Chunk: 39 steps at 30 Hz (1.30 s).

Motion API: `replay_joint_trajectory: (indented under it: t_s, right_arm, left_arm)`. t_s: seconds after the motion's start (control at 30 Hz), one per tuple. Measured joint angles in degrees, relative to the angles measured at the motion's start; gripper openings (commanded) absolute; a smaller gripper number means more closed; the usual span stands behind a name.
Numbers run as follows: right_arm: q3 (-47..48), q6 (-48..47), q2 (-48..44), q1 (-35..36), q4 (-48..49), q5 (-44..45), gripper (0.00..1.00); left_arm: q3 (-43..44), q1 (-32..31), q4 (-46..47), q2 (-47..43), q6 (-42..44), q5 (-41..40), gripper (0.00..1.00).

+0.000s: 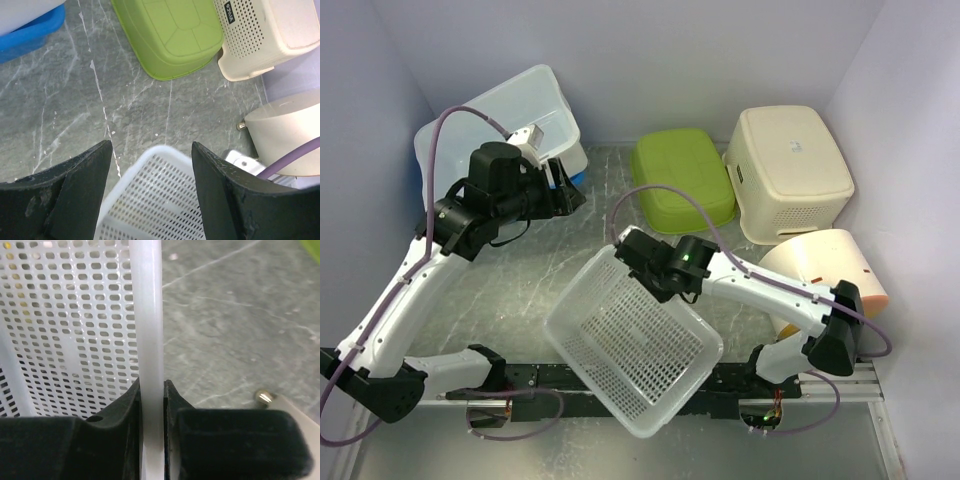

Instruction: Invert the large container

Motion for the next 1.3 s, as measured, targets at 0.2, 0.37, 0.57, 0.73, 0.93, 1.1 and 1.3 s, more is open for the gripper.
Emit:
replay_joint_trajectory:
  t_s: [0.2, 0.37, 0.57, 0.73, 0.93, 1.1, 1.3]
  right_arm:
    - [4.9, 3.8, 0.1, -1.3, -4.2, 14.2, 0.0]
    - [9.6, 9.6, 3.6, -1.5, -8.6, 32.5, 0.0]
    - [17.8, 15.1, 13.9, -0.9, -14.8, 55.7, 0.0]
    - [18.5, 11.4, 19.1, 2.5, -13.3, 67.1, 0.0]
    - [17.7, 8.1, 22.1, 8.5, -12.5, 72.4, 0.0]
    - [22.7, 8.3, 29.1, 12.6, -18.6, 74.2, 0.0]
    - [26.8, 6.9, 36.2, 17.1, -23.4, 74.2, 0.07]
  left_arm:
    - [0.0, 0.0, 0.1, -1.5, -0.6, -1.9, 0.74]
    - [0.0, 0.0, 0.4, -3.0, -2.2, -4.5, 0.71]
    - [0.0, 2.3, -2.6, -2.4, -6.4, -10.1, 0.68]
    - [-0.5, 10.6, -4.5, -2.4, -8.6, -11.1, 0.67]
    - [-3.7, 16.9, -4.7, -3.2, -9.0, -9.4, 0.66]
    - [-5.4, 19.2, -4.5, -3.1, -8.8, -6.2, 0.66]
    - [-6.2, 21.2, -3.2, -2.2, -8.1, -3.3, 0.66]
